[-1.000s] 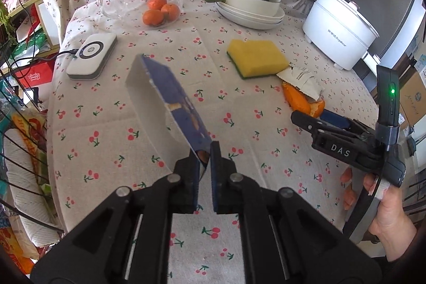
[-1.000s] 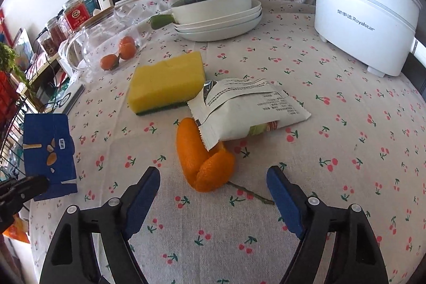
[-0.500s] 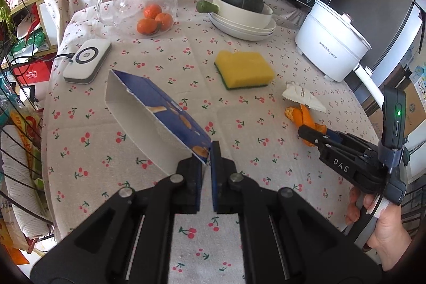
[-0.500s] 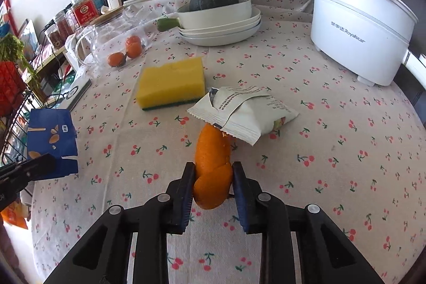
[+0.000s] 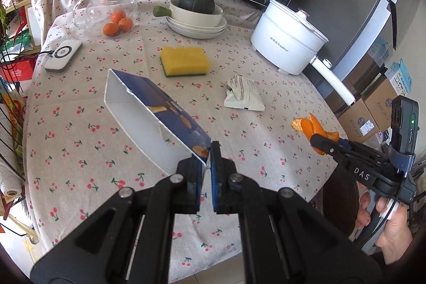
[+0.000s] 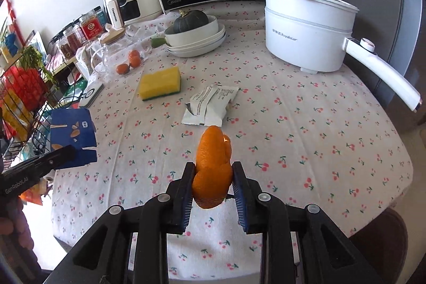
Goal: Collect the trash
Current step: 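Grasp the orange pepper with the right gripper while the left holds the box, then carry the box and pepper over the brown bin and open both grippers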
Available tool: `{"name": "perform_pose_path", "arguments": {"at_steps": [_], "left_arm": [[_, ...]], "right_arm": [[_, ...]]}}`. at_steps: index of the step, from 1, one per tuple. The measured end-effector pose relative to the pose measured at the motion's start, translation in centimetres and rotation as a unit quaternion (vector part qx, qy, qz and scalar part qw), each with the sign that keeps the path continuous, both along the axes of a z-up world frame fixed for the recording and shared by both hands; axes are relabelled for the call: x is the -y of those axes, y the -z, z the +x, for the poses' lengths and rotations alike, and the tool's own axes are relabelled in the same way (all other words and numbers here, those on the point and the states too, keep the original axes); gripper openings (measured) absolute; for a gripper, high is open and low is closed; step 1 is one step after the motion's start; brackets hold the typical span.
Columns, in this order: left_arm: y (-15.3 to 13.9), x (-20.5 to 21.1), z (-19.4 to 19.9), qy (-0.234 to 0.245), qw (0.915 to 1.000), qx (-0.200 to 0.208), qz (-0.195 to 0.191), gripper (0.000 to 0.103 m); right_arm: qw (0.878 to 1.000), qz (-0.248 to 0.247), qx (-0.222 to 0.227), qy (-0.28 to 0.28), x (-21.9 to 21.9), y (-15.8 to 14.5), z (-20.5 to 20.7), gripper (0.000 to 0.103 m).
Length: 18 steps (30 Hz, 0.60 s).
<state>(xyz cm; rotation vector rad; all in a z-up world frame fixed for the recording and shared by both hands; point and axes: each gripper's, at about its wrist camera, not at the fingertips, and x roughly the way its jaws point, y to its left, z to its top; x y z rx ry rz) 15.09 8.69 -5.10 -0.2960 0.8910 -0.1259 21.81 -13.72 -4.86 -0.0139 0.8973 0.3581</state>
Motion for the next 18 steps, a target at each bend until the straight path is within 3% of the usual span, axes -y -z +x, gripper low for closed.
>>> {"name": "perform_pose_path", "arguments": {"at_steps": [11,18], "left_arm": [[0.6,6.3,-1.7,0.065,0.9972,-0.003,-0.036,0.006],[0.8,13.2,-2.3,0.148,0.9889,0.000,-0.016,0.006]], "right_arm": [[0.998,0.045,0.009,0.041,7.7,-1.6,-6.0,0.029],[0.997,0.023,0.014,0.072,12.8,-0.7,-9.3,0.029]]}}
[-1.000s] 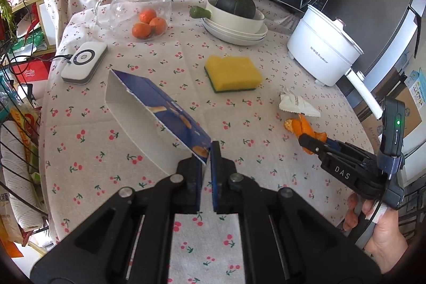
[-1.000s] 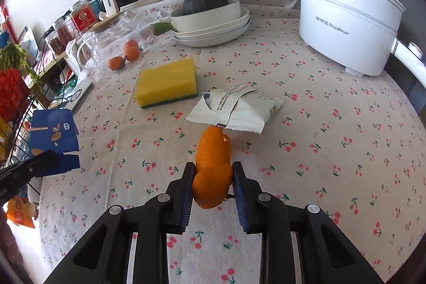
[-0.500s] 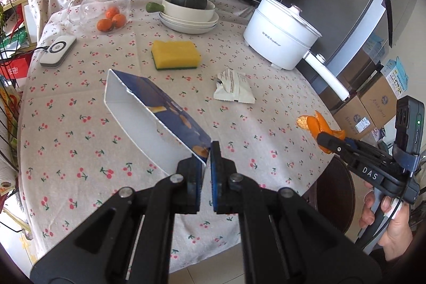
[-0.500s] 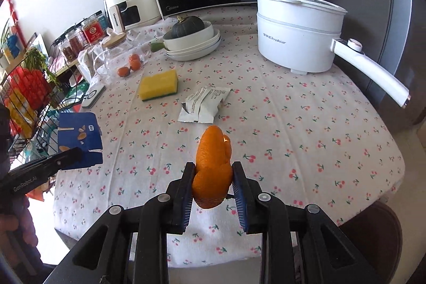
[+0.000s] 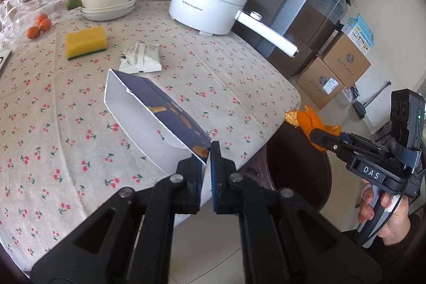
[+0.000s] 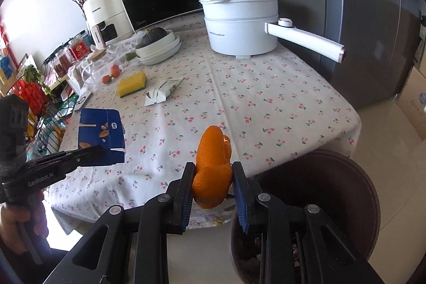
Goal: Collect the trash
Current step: 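Carry the box and pepper over the brown bin and open both grippers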
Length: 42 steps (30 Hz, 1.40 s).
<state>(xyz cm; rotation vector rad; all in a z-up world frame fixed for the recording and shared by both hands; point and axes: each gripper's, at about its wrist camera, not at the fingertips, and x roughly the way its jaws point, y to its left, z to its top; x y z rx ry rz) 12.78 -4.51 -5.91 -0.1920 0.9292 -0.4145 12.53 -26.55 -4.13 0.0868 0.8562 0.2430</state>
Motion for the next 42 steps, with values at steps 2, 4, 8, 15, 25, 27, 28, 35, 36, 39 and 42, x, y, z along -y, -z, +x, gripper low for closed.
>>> {"name": "perform_pose_path", "arguments": {"at_steps": [2,4,8,15,25,27,28,35,36,39,42], "left_arm": [[0.3,1.9,-0.2,0.020,0.9998,0.000,0.005,0.006],[0.6,3.8,-0.3,0.039,0.9992,-0.002,0.008,0.006],[1.0,7.4,-0.5,0.077,0.9969,-0.001,0.013,0.006],[1.9,13.0,-1.3,0.136,0.9906,-0.002,0.017,0.006],[3.7,17.7,-2.2,0.221,0.9753,0.002,0.014,0.034],[4.0,17.8,-2.2,0.198,0.9795,0.005,0.037,0.070],[4.0,17.5,-2.2,0.186,0.9816,0.010,0.040,0.076],[3.5,15.8,-2.1,0.154,0.9848,0.022,0.078,0.082],[3.4,15.4,-2.1,0.146,0.9855,0.024,0.083,0.083],[3.1,14.3,-2.0,0.119,0.9874,0.028,0.100,0.087],[2.8,13.3,-1.8,0.101,0.9881,0.031,0.111,0.091]], "right_arm": [[1.000,-0.002,-0.002,0.018,2.0,0.4,-0.7,0.029],[0.999,-0.002,-0.007,0.037,4.0,0.8,-1.4,0.029],[0.998,-0.008,-0.013,0.068,7.5,1.5,-2.7,0.029],[0.994,-0.006,-0.021,0.110,12.3,2.4,-5.3,0.029],[0.990,-0.013,-0.033,0.139,15.1,3.6,-6.6,0.029],[0.990,-0.013,-0.035,0.138,15.1,3.7,-6.5,0.029],[0.990,-0.013,-0.035,0.137,15.1,3.7,-6.5,0.029],[0.991,-0.017,-0.033,0.129,14.3,3.7,-6.2,0.029],[0.991,-0.018,-0.033,0.128,14.2,3.8,-6.2,0.029],[0.991,-0.020,-0.033,0.125,14.0,3.8,-6.1,0.029],[0.992,-0.021,-0.033,0.121,13.5,3.8,-6.0,0.029]]}}
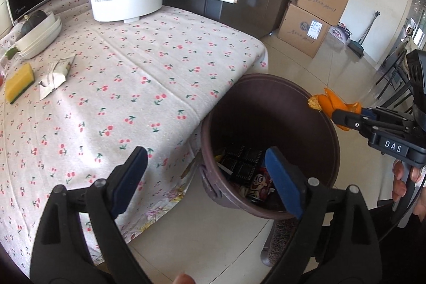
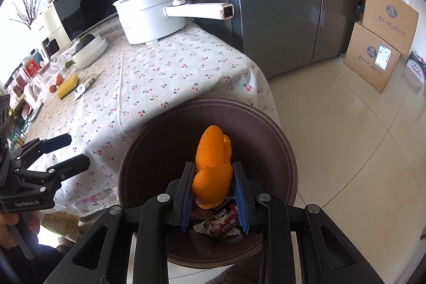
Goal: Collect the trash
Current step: 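Carry the box and pepper over the brown bin and open both grippers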
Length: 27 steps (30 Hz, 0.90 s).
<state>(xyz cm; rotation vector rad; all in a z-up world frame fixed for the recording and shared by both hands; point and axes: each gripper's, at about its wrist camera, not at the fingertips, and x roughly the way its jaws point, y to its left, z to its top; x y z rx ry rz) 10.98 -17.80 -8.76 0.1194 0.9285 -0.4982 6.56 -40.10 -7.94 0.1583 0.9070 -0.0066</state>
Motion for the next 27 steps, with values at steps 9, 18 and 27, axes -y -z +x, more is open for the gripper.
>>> {"name": "perform_pose_path", "arguments": {"at_steps": [9,18,27], "left_arm": [[-0.9,-2.8,0.0,-0.043,0.9987,0.018,0.020,0.098],[-1.6,-5.7,0.1,-0.078,0.9966,0.021,0.020,0.099],[-2.3,-8.9,0.5,-0.114,0.9931,0.022,0.017,0.100]], "right_arm": [[1.000,0.006,0.015,-0.012,-1.6,-0.6,0.3,0.083],[0.999,0.001,0.028,-0.033,-4.0,-1.6,1.1,0.084],[0.998,0.002,0.043,-0.055,-6.5,-2.9,2.2,0.086]]}}
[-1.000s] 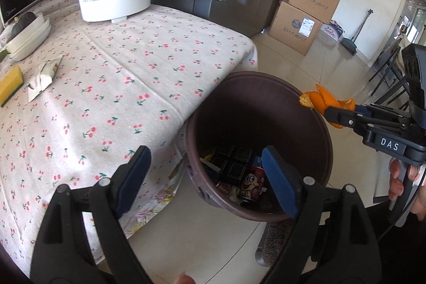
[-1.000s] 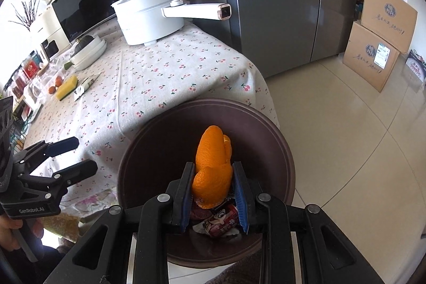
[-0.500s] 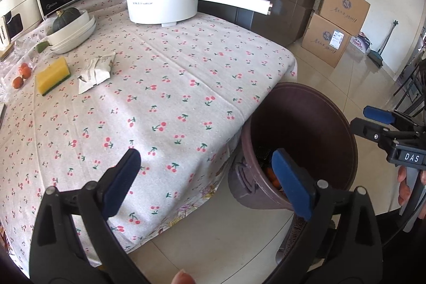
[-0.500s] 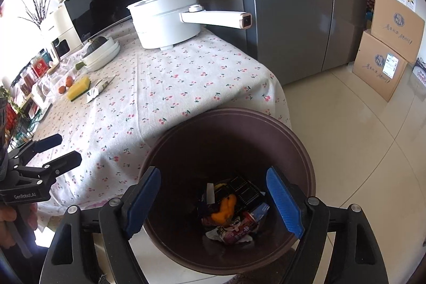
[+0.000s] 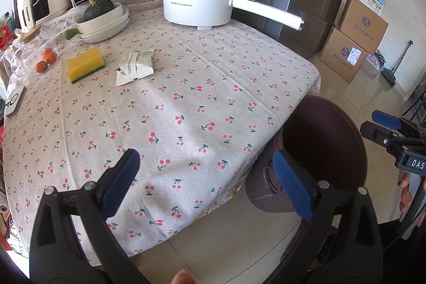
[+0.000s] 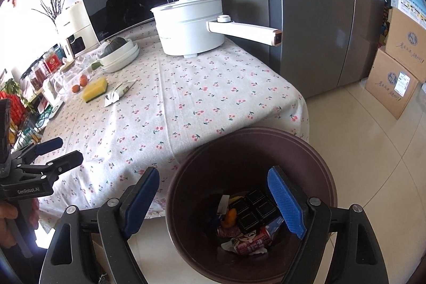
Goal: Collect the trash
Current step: 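Move both tools back toward the white packet and yellow sponge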
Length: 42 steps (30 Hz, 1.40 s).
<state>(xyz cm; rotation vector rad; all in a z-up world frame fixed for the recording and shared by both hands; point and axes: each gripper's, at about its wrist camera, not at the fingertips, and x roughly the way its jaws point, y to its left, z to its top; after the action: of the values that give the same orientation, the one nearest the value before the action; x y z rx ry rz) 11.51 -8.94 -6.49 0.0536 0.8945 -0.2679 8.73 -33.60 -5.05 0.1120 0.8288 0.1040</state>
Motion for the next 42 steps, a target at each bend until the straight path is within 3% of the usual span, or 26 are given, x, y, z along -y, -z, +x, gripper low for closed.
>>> {"name": "perform_pose_path", "arguments": {"at_steps": [12,21,24,28,32,42], "left_arm": [[-0.2,-5.8,0.8,-0.077,0.9970,0.002,0.007,0.102],[0.1,-11.0,1.8,-0.151,0.9881,0.000,0.027,0.102],[0.3,-12.5,2.3,-0.168,0.9852,-0.008,0.033,0.102],[0.4,-14.4,3.0,-0.177,0.9825,-0.013,0.056,0.102],[0.5,-16.8,4.1,-0.189,0.9790,-0.010,0.075,0.102],[2.4,-21.2,7.2,-0.246,0.9678,-0.030,0.044,0.102]], "right_arm": [[0.999,-0.003,0.006,-0.040,-5.3,-1.3,2.6,0.089],[0.997,-0.028,0.014,-0.074,-10.5,-2.7,5.6,0.091],[0.996,-0.038,0.019,-0.082,-12.5,-3.1,6.8,0.103],[0.994,-0.050,0.022,-0.092,-15.1,-3.2,8.5,0.103],[0.994,-0.051,0.008,-0.099,-17.6,-2.2,11.3,0.103],[0.991,-0.070,-0.029,-0.113,-24.5,3.8,19.3,0.103]]}}
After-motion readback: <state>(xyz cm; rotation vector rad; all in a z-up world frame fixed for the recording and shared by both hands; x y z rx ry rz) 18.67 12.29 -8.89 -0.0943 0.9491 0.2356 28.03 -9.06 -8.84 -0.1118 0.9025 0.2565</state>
